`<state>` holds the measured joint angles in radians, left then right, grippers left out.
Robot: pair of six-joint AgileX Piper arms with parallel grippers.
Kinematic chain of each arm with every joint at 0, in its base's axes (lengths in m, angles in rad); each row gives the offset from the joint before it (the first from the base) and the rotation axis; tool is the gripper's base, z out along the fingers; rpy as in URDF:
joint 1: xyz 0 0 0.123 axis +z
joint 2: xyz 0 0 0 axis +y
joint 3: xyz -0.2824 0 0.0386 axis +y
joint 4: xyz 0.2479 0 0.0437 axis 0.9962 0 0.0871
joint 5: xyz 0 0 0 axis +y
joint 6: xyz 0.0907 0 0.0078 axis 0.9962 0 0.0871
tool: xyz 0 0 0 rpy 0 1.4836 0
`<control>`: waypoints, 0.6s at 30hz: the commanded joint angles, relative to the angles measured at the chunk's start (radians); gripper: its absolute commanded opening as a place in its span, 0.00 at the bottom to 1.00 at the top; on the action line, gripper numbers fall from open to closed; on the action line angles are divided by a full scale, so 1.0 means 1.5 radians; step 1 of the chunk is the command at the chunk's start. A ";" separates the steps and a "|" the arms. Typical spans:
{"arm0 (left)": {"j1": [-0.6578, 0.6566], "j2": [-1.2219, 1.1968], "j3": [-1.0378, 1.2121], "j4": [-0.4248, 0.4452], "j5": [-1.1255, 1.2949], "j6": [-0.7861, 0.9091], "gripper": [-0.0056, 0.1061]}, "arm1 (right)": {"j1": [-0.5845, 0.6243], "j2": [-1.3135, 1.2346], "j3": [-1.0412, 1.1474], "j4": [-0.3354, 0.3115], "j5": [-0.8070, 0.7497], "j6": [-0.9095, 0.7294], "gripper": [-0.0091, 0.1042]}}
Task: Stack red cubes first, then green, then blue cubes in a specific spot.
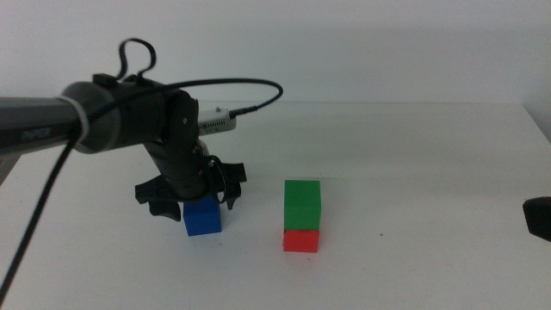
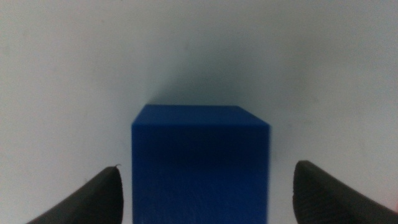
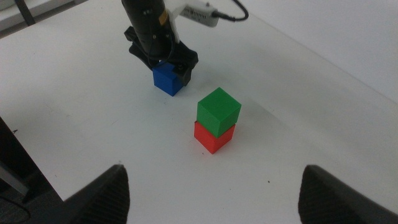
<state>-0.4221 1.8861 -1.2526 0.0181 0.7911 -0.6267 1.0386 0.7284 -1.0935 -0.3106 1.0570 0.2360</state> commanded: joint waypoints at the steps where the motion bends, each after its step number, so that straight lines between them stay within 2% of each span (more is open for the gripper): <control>1: -0.003 0.012 -0.004 0.016 -0.016 -0.004 0.87 | -0.001 -0.003 0.002 -0.004 -0.004 -0.006 0.89; 3: 0.001 0.023 -0.004 0.024 -0.022 -0.004 0.83 | -0.001 -0.003 0.002 -0.004 -0.004 -0.006 0.89; 6: 0.011 0.028 -0.004 0.008 -0.022 0.033 0.71 | -0.001 -0.003 0.002 -0.004 -0.004 -0.006 0.89; 10: 0.028 0.008 -0.004 -0.047 0.014 0.117 0.41 | -0.001 -0.003 0.002 -0.004 -0.004 -0.006 0.89; 15: -0.018 -0.092 -0.013 -0.051 0.059 0.063 0.06 | -0.001 -0.003 0.002 -0.004 -0.004 -0.006 0.89; 18: -0.092 -0.143 -0.064 -0.018 0.098 0.017 0.03 | -0.001 -0.003 0.002 -0.004 -0.004 -0.006 0.89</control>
<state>-0.5121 1.7162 -1.3209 -0.0208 0.9153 -0.5616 1.0386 0.7284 -1.0935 -0.3106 1.0570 0.2360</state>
